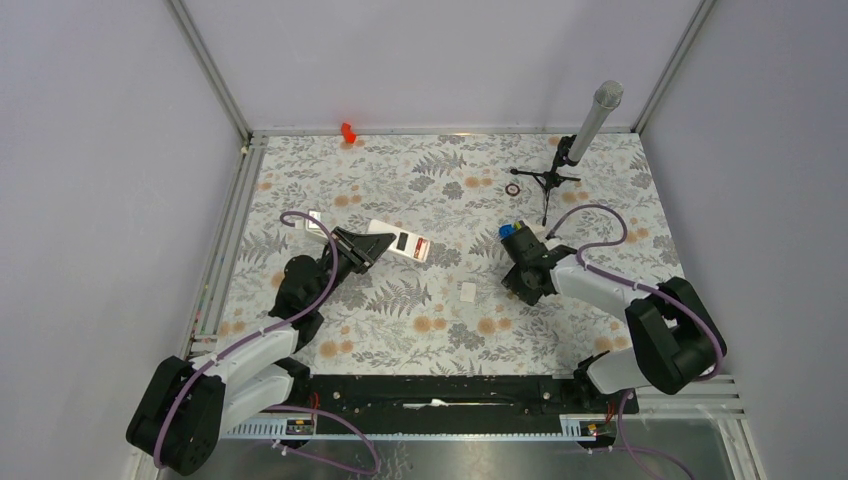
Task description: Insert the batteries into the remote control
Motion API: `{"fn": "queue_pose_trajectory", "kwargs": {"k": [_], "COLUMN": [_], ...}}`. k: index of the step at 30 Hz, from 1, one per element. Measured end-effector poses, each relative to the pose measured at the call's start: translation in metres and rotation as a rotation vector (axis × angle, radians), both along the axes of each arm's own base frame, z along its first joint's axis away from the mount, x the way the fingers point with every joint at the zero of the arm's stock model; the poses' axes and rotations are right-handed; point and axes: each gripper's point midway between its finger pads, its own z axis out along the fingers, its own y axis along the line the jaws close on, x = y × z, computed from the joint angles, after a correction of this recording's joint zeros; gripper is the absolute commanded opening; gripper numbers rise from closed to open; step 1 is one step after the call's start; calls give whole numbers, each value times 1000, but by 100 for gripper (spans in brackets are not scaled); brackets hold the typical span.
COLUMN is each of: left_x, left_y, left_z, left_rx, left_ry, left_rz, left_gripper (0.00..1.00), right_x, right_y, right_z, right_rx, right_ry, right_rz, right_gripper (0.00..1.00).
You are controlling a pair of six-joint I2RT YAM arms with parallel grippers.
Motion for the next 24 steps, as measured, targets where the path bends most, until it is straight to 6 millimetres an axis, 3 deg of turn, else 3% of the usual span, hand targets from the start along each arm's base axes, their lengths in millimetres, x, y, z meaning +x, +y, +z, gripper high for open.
{"fn": "queue_pose_trajectory", "kwargs": {"k": [6,9,16,20,24], "left_x": [1,2,6,9,11], "left_y": [1,3,14,19,26], "left_z": [0,2,8,5,1], "left_rx": [0,-2,-3,8,16], "left_ry": [0,-5,-26,-17,-1], "left_rz": [4,10,44,61,77], "left_gripper": [3,3,1,0,0], "right_x": [7,17,42,38,21], "right_y": [-3,0,20,23,21], "right_z": [11,29,91,82,67], "right_rx": [-13,-15,-120,-248,-318], "right_ry": [-29,-121,-432,-399,-270], "right_rz": [-28,80,667,1024,1384], "right_gripper": [63,66,74,75,76]}}
